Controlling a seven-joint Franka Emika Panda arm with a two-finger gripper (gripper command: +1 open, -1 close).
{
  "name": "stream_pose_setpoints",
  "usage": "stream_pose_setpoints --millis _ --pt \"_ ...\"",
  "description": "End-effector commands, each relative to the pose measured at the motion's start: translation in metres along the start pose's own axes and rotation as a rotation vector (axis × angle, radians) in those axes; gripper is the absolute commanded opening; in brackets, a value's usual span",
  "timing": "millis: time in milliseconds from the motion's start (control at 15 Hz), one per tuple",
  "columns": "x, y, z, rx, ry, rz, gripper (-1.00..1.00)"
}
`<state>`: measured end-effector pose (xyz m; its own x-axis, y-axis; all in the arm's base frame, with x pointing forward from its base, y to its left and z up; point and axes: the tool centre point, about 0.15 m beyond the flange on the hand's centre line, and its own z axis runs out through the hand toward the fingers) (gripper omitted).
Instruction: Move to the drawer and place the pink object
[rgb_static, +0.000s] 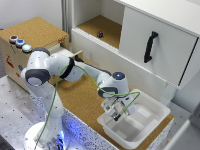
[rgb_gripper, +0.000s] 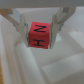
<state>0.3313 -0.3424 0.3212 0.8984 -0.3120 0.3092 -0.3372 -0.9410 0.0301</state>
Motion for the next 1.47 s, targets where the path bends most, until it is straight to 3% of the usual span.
stream_pose_setpoints --millis 0,200,600,1200,1400 --pt "0.013 -0.052 -0.050 0.096 0.010 -0.053 -1.00" --pt "0.013 -0.099 -0.061 0.131 0.015 -0.128 -1.00" --pt "0.007 -0.202 -0.080 0.148 0.041 -0.294 -1.00" --pt "-0.028 -0.377 -0.133 0.177 0.221 -0.608 -1.00" --pt "-0.050 -0.428 -0.139 0.190 0.230 -0.691 -1.00"
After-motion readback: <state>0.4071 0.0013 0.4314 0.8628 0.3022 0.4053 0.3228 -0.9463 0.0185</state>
